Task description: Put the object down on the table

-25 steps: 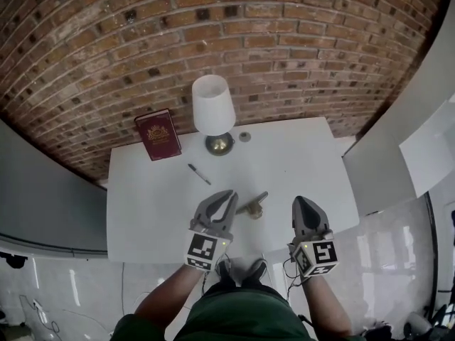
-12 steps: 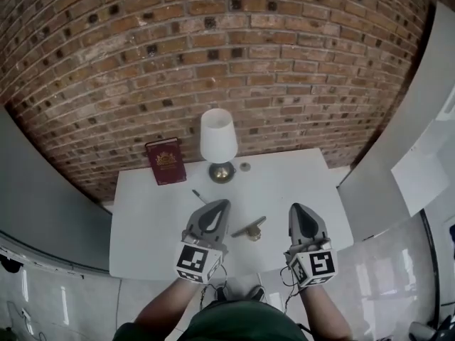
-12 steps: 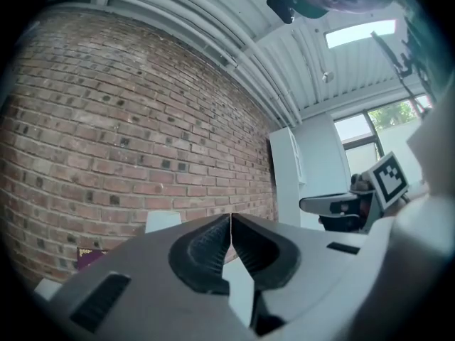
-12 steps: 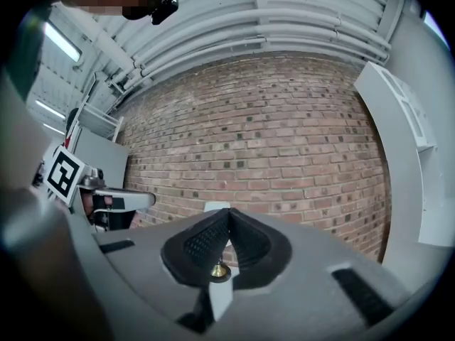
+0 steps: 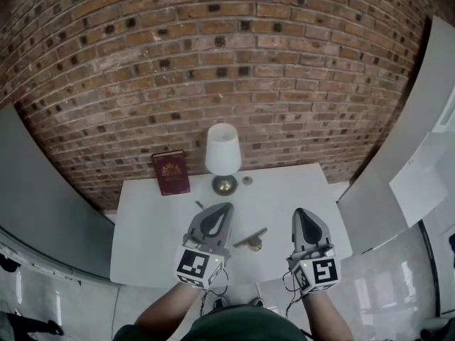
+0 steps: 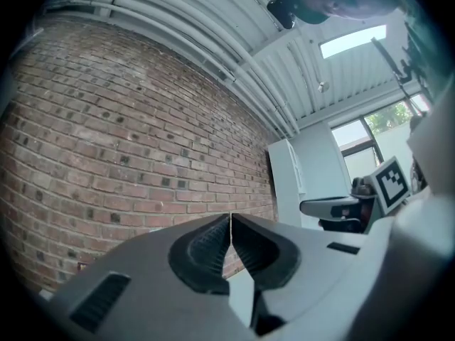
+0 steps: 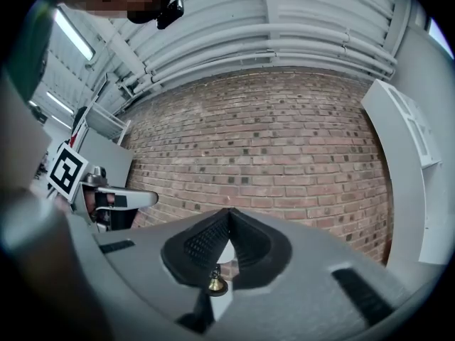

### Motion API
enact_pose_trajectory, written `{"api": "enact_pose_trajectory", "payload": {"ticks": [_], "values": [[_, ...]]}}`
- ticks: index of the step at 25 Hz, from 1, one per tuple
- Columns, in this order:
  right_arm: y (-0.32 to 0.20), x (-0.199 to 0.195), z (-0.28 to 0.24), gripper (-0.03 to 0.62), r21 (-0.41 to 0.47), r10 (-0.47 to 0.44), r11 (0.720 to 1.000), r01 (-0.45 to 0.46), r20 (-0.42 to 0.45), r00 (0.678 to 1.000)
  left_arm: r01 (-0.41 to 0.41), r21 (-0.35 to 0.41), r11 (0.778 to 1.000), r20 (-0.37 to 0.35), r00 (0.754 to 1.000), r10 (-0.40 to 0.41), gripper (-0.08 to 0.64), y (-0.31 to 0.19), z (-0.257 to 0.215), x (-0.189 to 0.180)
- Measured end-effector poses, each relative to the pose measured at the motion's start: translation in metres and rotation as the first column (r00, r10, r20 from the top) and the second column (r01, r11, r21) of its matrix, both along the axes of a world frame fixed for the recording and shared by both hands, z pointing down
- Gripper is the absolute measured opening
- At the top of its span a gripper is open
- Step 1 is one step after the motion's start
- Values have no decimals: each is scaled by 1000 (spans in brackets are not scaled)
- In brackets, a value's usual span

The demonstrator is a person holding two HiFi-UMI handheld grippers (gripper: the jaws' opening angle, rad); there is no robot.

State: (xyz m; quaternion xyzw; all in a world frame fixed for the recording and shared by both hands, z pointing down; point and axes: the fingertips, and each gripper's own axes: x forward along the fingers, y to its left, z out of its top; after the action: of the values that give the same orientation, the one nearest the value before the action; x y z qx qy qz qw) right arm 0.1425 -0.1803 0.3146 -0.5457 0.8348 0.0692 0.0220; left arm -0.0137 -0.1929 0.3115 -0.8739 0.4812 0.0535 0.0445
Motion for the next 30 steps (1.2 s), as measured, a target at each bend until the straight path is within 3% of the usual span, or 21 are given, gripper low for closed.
{"api": "enact_pose_trajectory", "payload": {"ticks": [30], "values": [[-14, 0, 3, 2, -15, -6, 1000, 6, -8, 1000, -4, 12, 1000, 6, 1000, 4, 12, -20, 5, 1]]}}
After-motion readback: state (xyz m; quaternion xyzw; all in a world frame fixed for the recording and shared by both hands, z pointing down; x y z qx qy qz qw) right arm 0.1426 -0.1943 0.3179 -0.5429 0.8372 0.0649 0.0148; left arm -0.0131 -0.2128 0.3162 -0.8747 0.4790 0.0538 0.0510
